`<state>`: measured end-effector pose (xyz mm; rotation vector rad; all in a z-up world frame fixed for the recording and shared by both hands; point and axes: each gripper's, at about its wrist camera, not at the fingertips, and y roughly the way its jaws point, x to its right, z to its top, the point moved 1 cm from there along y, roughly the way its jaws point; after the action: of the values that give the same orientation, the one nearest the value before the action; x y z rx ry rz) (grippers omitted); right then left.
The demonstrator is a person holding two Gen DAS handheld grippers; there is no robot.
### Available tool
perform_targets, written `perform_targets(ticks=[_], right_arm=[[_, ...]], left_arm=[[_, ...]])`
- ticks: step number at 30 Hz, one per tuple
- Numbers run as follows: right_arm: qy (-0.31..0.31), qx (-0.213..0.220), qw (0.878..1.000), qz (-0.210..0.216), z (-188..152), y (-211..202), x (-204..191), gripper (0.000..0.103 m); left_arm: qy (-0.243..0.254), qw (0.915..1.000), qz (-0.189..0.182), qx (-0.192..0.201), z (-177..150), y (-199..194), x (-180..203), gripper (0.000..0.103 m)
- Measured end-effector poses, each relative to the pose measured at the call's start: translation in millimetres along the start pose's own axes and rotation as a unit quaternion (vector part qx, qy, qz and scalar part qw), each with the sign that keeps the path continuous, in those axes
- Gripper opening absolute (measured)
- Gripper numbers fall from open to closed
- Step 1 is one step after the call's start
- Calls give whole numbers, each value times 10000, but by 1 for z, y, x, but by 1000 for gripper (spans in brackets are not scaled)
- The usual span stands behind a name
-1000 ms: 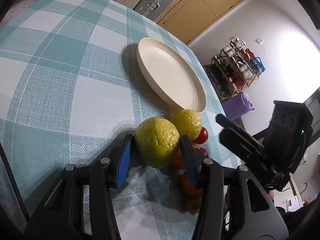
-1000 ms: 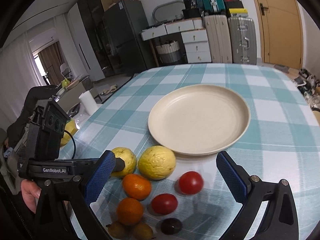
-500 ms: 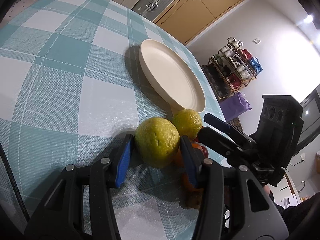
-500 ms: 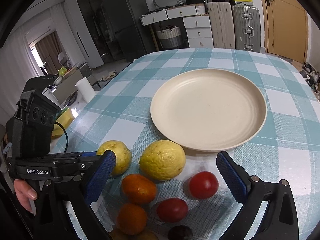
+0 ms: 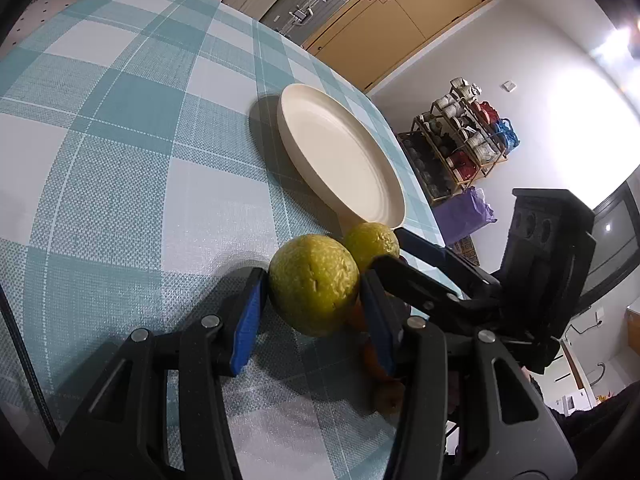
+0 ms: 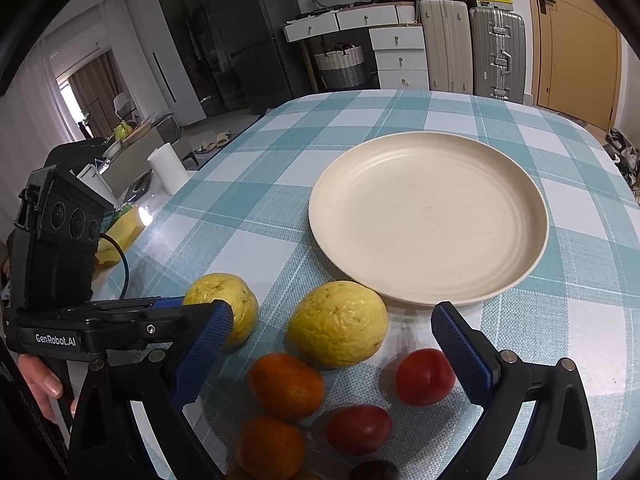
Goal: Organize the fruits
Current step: 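Grasp the large yellow-green fruit with the left tool while the right tool grasps the smaller yellow fruit, then carry both yellow fruits onto the cream plate and open both tools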
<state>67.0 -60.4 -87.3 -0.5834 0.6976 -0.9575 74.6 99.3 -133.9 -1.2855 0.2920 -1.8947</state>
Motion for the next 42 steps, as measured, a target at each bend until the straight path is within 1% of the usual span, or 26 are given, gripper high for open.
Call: perform_targets(ticks=[2,3,5,7,9,11,13,20,26,33,39,42], right_arm=[[16,-63,10000,-18,0,3,0,96],[12,-85,10000,-19,0,4,-1,93],[1,-132,9999,3,0,5,-2,86],[15,-191,9998,25,-1,8,-3,76],[30,-224,9997,47,-1,10,-3,74],[11,-213,9998,11,-2,10,-4,68],[-16,-233,9997,-39,-2,12,-4,55],[111,-214,9997,85,-4,10,2,53],[207,-2,9990,397,-4,-2,4,53],[442,313,9960,716,3,-21,16,53],[537,563,9931,877,13,-38,28,53],[573,646,9924,875,20,-42,36,53]], left_arm=[[-4,10000,-8,12,0,-1,-1,45],[-8,10000,-5,19,0,-2,-1,45],[-17,10000,-7,21,-1,-2,-2,45],[-23,10000,-8,13,-1,-3,-2,45],[-30,10000,3,10,-2,-4,-2,45],[-42,10000,13,12,-2,-4,-2,45],[-45,10000,27,9,-3,-5,-2,45],[9,9999,108,90,0,-11,5,45],[162,9993,287,177,11,-13,15,45],[347,9983,390,242,26,-12,36,45],[425,9975,512,233,43,-4,54,45],[450,9974,527,219,51,0,62,45]])
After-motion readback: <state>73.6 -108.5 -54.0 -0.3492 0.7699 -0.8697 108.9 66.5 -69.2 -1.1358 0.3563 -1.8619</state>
